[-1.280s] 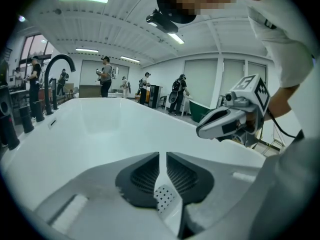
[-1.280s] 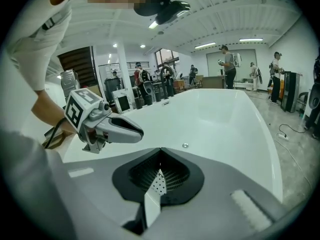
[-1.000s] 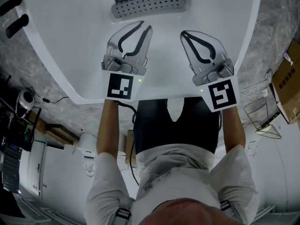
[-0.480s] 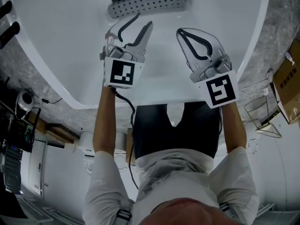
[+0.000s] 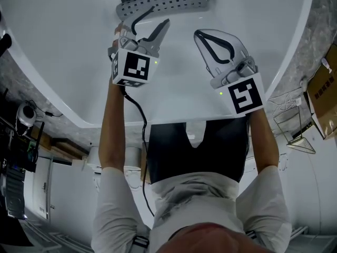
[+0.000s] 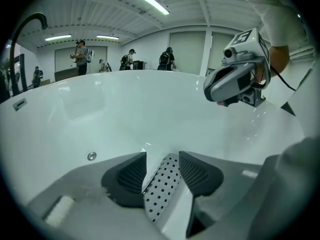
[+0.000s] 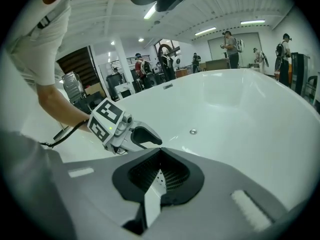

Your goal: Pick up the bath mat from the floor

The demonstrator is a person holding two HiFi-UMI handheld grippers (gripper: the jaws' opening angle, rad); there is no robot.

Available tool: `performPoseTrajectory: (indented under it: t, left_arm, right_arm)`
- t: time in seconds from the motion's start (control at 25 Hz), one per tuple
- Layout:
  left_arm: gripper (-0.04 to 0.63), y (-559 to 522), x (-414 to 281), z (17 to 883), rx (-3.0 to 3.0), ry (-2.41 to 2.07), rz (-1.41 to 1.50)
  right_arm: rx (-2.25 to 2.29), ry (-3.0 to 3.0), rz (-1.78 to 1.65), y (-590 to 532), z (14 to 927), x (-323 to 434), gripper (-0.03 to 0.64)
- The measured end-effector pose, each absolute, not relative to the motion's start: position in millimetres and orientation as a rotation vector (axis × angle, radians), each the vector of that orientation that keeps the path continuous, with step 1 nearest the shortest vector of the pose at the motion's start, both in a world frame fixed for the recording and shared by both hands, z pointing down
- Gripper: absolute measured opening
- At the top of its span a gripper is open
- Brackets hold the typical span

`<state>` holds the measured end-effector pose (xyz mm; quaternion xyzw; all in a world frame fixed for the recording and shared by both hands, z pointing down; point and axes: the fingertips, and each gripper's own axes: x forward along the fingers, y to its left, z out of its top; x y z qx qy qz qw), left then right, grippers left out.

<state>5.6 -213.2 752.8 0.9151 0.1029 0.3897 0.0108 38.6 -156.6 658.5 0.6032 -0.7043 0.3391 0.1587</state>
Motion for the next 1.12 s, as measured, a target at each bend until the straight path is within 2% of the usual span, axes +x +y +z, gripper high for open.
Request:
performPoseTrajectory:
  t: [0.48,0.84,1.12]
  left_arm:
    - [0.285,-209.5,2.4,823.8,2.790,0.458,1.364]
    - [0.328,-215.9,-2.8,865.5,2.758,0.491,1.446]
    - [0.408,-212.0,-10.0,902.6,2.733,0.578,1.535]
  right_arm:
    - [1.688,-2.030,1.011,-155.1,692.1,32.5,0.003]
    - [1.665,-2.019,1.017,-150.3,711.2,32.0,0.002]
    - [1.641,-2.034,1.020,-146.9,721.8,27.8,0.002]
